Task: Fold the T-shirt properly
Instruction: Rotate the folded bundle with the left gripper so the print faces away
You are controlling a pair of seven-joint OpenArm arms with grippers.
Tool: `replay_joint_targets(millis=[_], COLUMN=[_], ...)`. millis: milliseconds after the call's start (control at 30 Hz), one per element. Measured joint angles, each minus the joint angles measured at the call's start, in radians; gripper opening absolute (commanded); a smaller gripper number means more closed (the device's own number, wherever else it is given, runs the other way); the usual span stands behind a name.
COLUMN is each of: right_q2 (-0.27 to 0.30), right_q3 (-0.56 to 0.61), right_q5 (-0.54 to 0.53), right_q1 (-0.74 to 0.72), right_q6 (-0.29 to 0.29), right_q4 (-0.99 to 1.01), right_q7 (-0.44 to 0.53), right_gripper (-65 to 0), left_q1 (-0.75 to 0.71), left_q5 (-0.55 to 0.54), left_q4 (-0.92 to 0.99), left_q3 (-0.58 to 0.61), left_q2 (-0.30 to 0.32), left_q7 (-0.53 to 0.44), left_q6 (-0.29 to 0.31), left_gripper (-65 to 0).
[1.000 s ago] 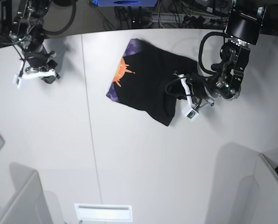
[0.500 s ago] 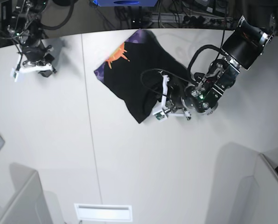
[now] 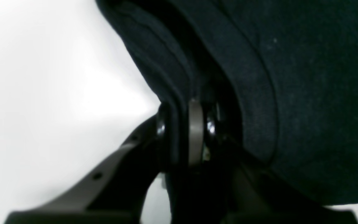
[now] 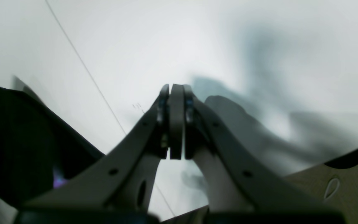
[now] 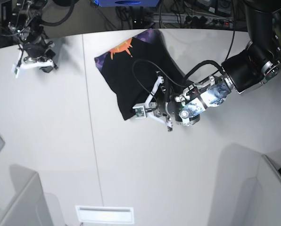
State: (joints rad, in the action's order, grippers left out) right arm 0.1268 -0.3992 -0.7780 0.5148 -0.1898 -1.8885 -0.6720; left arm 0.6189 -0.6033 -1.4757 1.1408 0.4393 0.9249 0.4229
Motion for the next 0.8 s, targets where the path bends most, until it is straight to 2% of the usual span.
replay_joint_targets(millis=[67, 133, 267, 367, 467, 633, 800], right_q2=[-0.001, -0.001, -0.001, -0.001, 0.0, 0.0, -0.001], right_q3=[0.0, 0.0, 0.0, 0.0, 0.0, 0.0, 0.007], right_q5=[-0.001, 0.0, 0.0, -0.001, 0.0, -0.002, 0.0], right_q1=[0.008, 0.014, 0.015, 0.015, 0.015, 0.001, -0.016], right_q6=[0.0, 0.0, 0.0, 0.0, 0.0, 0.0, 0.0], right_q4=[0.0, 0.0, 0.001, 0.001, 0.002, 0.053, 0.113], right_q7=[0.0, -0.001, 0.0, 0.0, -0.001, 0.003, -0.003], right_gripper=[-65.0, -65.0, -65.0, -65.0, -65.0, -65.0, -65.0], left_q1=[0.016, 0.025, 0.014, -0.006, -0.025, -0.037, -0.032], left_q5=[0.023, 0.099, 0.254, 0.348, 0.422, 0.502, 0.513], left_q4=[-0.015, -0.035, -0.041, -0.041, -0.037, -0.029, 0.041], left_q3=[0.023, 0.053, 0.07, 0.066, 0.031, -0.006, -0.01], left_q2=[-0.004, -0.004, -0.023, -0.045, -0.077, -0.134, -0.176], left_q7=[-0.003, -0.05, -0.099, -0.106, -0.106, -0.106, -0.114], left_q6=[0.001, 0.008, 0.14, 0.185, 0.264, 0.275, 0.275], left_gripper=[-65.0, -65.0, -65.0, -65.0, -65.0, -65.0, -65.0])
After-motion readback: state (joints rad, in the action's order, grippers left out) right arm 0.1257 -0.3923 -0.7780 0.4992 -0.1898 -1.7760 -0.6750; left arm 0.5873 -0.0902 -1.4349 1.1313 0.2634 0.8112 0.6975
